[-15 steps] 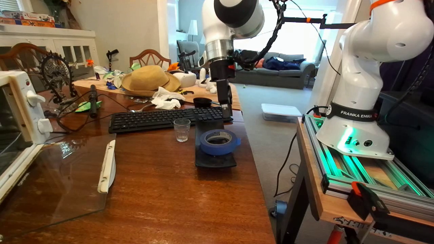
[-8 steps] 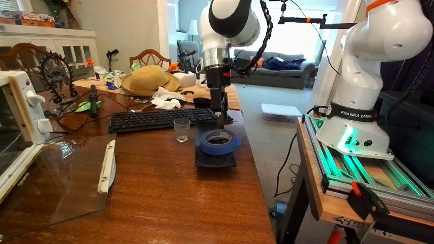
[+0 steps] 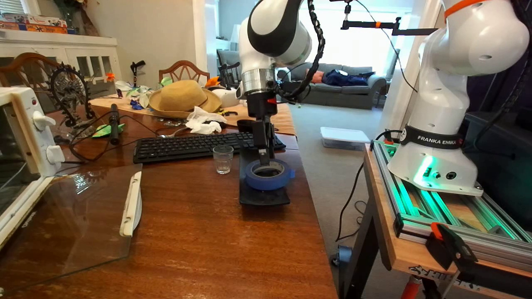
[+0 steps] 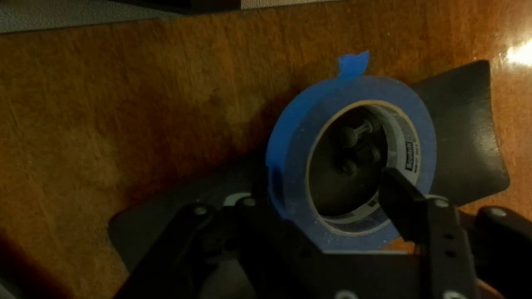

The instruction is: Put the blue masking tape in the white toaster oven.

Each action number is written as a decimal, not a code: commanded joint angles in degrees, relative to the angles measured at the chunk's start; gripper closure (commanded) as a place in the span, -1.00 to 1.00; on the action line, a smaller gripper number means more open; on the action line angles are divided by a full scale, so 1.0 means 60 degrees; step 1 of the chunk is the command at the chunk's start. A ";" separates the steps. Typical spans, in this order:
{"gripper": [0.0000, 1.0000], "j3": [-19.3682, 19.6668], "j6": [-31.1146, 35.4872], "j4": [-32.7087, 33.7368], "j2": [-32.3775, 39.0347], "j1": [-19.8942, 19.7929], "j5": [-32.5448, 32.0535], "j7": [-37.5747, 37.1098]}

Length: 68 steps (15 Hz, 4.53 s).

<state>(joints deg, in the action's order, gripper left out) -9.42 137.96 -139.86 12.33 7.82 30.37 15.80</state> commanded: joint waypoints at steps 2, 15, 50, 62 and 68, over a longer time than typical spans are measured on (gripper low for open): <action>-0.32 -0.0245 0.0104 0.0239 0.0504 -0.0322 0.0202 0.0096; 0.90 -0.0281 -0.0844 0.0087 -0.0865 -0.0266 -0.0978 -0.0676; 0.90 -0.0474 -0.0871 0.9753 0.4253 0.1604 -0.4336 -0.3616; 0.90 -0.0513 -0.0489 1.0625 0.5247 0.2140 -0.4274 -0.3448; 0.90 -0.0077 0.1491 1.0640 0.5878 0.2895 -0.4729 -0.4036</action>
<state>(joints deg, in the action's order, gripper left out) -11.76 141.48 -77.24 44.98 22.49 4.33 -5.59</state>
